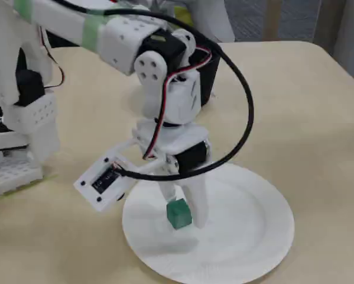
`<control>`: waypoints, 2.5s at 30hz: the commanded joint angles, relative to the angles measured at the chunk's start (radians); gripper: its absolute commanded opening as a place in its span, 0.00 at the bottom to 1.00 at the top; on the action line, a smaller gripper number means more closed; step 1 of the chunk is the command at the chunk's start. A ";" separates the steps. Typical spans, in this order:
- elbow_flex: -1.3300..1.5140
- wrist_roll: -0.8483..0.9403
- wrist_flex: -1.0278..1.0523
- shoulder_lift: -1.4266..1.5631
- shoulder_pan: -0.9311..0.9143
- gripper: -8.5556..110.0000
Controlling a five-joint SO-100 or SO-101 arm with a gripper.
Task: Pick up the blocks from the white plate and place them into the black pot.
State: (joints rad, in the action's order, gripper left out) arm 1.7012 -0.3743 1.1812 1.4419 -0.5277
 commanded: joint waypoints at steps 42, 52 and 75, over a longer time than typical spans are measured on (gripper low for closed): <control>0.008 0.362 -0.245 0.801 0.864 0.05; 0.563 0.287 -0.560 1.017 1.272 0.05; 0.744 0.301 -1.005 0.845 1.181 0.12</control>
State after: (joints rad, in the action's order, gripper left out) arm 2.4482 -0.0936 0.1933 2.2872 0.6581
